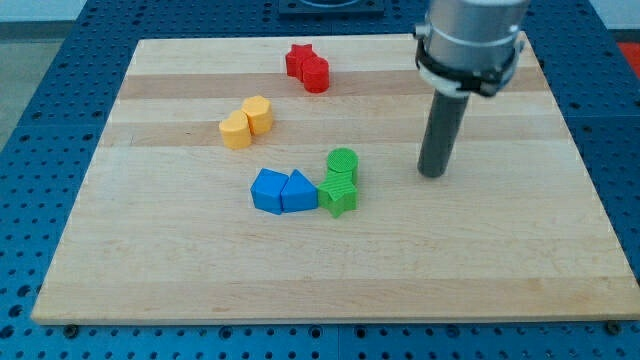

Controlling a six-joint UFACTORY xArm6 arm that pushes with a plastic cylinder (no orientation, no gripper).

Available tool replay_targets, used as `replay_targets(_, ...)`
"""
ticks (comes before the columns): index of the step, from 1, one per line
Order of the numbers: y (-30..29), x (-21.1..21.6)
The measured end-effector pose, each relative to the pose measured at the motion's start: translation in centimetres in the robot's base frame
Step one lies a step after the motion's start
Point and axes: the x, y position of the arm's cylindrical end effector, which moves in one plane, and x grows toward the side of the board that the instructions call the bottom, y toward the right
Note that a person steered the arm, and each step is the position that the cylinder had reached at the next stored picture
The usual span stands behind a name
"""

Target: Place the green circle horizontally to the right side of the green star

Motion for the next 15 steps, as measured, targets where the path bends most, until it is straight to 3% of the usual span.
replay_targets(1,-0.1,-3.6)
replay_targets(2,-2.5,-4.0)
replay_targets(5,-12.1,-3.7)
replay_targets(7,-17.3,-1.1)
replay_targets(15,-12.1,1.8)
